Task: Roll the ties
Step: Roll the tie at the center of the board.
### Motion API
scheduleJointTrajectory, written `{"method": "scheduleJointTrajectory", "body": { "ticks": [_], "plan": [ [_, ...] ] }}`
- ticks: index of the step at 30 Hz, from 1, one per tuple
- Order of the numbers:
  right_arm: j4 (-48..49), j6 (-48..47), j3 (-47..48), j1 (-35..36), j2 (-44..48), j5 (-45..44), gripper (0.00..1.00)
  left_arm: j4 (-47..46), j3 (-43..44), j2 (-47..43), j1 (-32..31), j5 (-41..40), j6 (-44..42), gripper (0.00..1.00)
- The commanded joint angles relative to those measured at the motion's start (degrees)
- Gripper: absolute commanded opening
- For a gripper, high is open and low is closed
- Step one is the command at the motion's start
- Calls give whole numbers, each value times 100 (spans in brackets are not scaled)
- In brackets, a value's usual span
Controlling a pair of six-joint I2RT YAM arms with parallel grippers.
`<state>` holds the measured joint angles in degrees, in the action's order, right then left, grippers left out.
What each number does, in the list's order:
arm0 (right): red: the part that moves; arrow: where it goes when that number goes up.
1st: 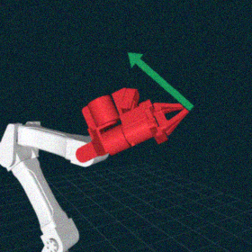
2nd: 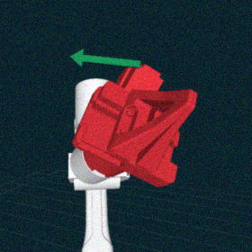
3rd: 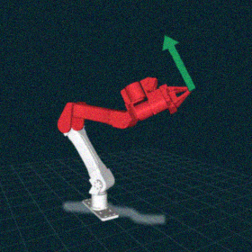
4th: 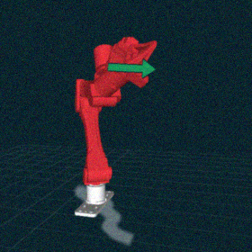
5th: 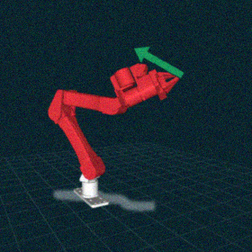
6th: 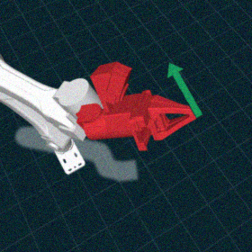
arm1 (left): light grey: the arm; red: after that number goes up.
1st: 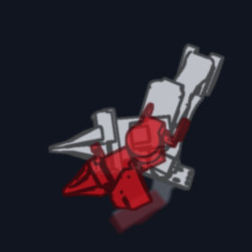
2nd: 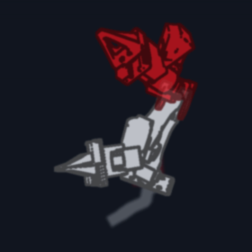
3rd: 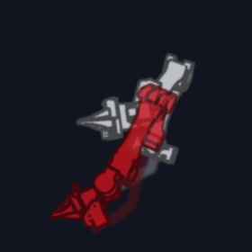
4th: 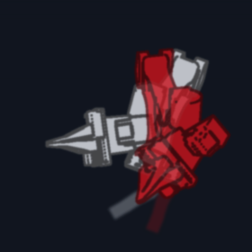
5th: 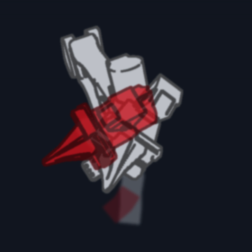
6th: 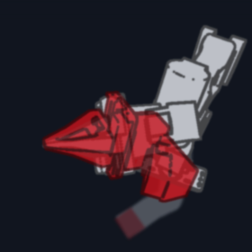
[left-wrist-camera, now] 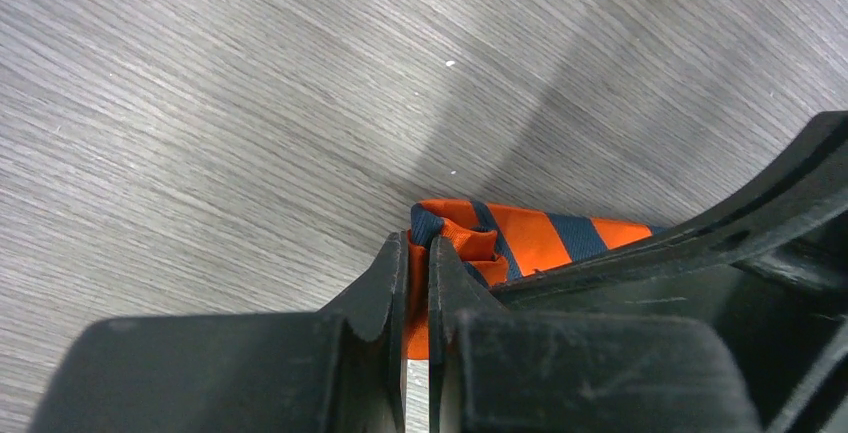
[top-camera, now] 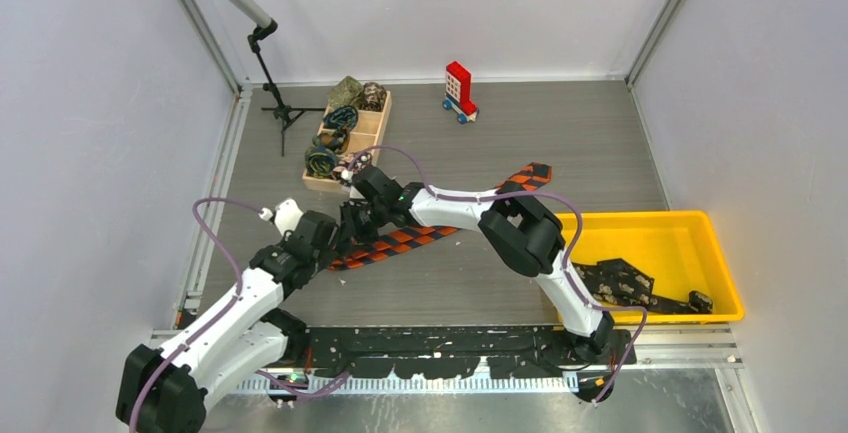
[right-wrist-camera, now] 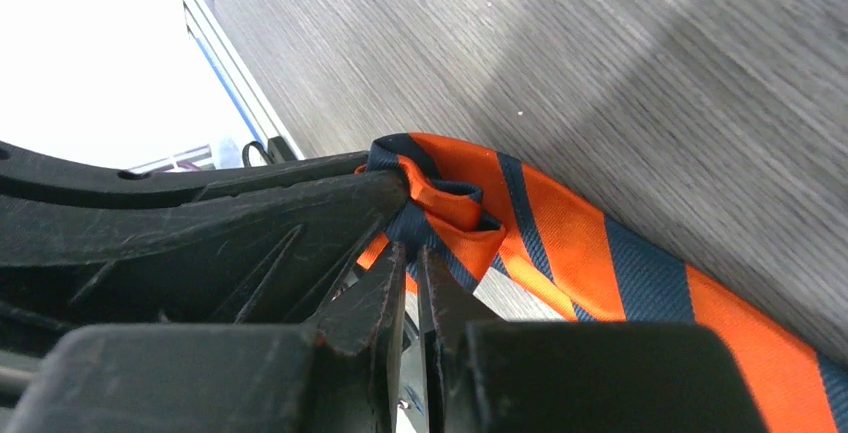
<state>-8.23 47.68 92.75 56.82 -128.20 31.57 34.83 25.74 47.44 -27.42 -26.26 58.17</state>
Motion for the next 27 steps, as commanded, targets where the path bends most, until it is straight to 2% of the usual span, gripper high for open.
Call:
{"method": "scheduleJointTrajectory", "body": {
  "ticks": [1,13,27],
  "plan": [
    [-1,-55,213,-6,-103,-60,15,42,358,94,-18,5,-141,0],
    [21,-15,239,-9,-218,-77,15,89,680,475,-24,158,-305,0],
    [81,-36,33,-21,-176,-72,15,-59,1188,1605,-303,372,-350,0]
  ]
}}
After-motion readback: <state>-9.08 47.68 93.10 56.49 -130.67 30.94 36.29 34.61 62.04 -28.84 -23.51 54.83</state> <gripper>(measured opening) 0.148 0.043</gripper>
